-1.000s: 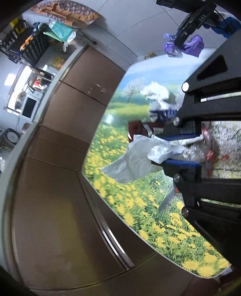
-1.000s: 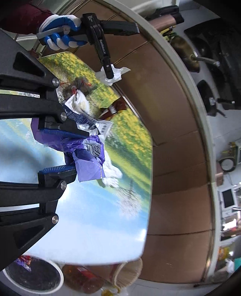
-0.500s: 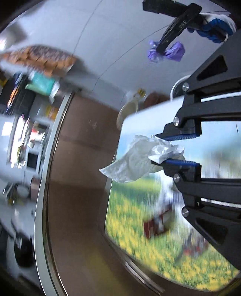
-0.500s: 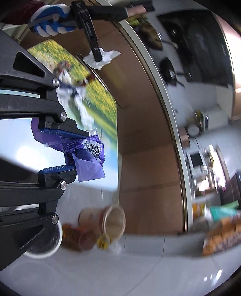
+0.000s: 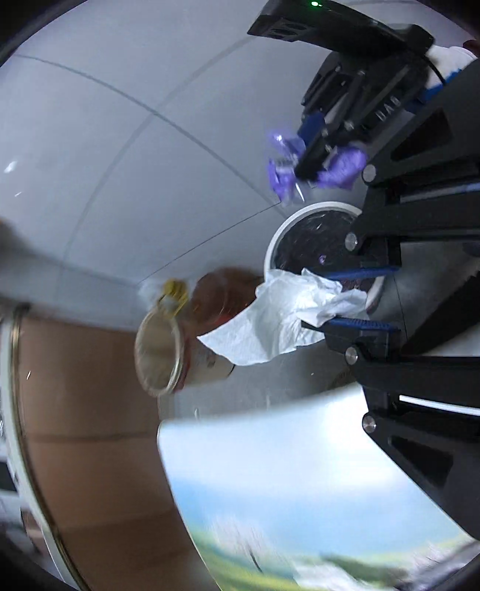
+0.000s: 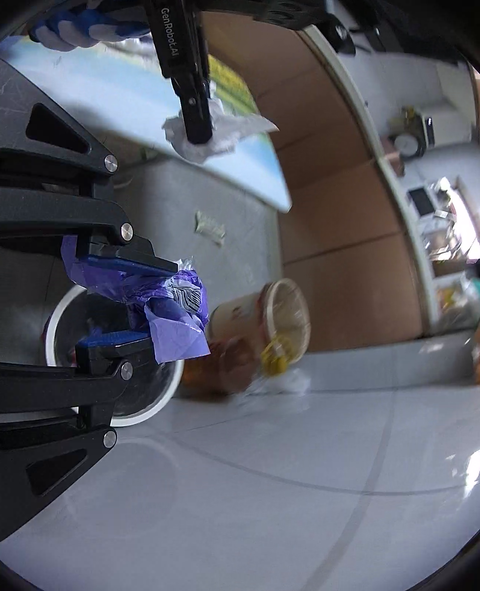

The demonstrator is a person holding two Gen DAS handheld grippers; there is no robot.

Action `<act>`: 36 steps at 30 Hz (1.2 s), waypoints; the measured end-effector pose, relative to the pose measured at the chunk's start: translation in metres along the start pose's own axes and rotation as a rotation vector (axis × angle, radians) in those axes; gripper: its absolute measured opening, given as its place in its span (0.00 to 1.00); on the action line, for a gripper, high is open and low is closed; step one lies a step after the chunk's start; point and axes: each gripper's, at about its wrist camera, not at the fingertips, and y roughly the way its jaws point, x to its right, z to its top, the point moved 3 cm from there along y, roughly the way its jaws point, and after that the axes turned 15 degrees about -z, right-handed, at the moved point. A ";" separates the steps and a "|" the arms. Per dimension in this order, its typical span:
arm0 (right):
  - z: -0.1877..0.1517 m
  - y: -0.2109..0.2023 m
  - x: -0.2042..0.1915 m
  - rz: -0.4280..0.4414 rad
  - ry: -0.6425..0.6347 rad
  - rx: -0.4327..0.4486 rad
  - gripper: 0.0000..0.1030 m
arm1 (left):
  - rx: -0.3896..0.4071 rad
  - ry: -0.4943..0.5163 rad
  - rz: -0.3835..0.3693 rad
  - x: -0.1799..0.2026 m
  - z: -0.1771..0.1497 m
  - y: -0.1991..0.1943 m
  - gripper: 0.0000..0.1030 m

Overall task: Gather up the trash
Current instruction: 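Carry tissue and glove over the white bin and release both, then return both tools to the table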

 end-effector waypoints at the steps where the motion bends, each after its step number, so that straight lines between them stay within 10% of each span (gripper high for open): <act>1: -0.003 0.009 0.007 -0.011 0.005 -0.014 0.27 | -0.021 0.010 -0.008 0.004 0.003 0.014 0.18; 9: -0.018 0.085 0.038 -0.086 0.063 -0.119 0.39 | -0.100 -0.008 -0.068 0.010 0.019 0.094 0.45; 16: -0.027 0.104 0.051 -0.115 0.094 -0.146 0.44 | -0.074 -0.032 -0.088 0.000 0.021 0.087 0.45; 24: 0.003 0.050 0.030 -0.066 0.084 -0.008 0.47 | 0.128 -0.040 -0.030 -0.011 0.027 -0.002 0.45; 31: 0.035 -0.033 -0.007 0.021 0.066 0.162 0.86 | 0.254 -0.045 0.057 -0.026 0.008 -0.095 0.45; 36: 0.053 -0.097 -0.041 0.102 0.048 0.264 0.94 | 0.336 -0.054 0.125 -0.042 -0.018 -0.159 0.51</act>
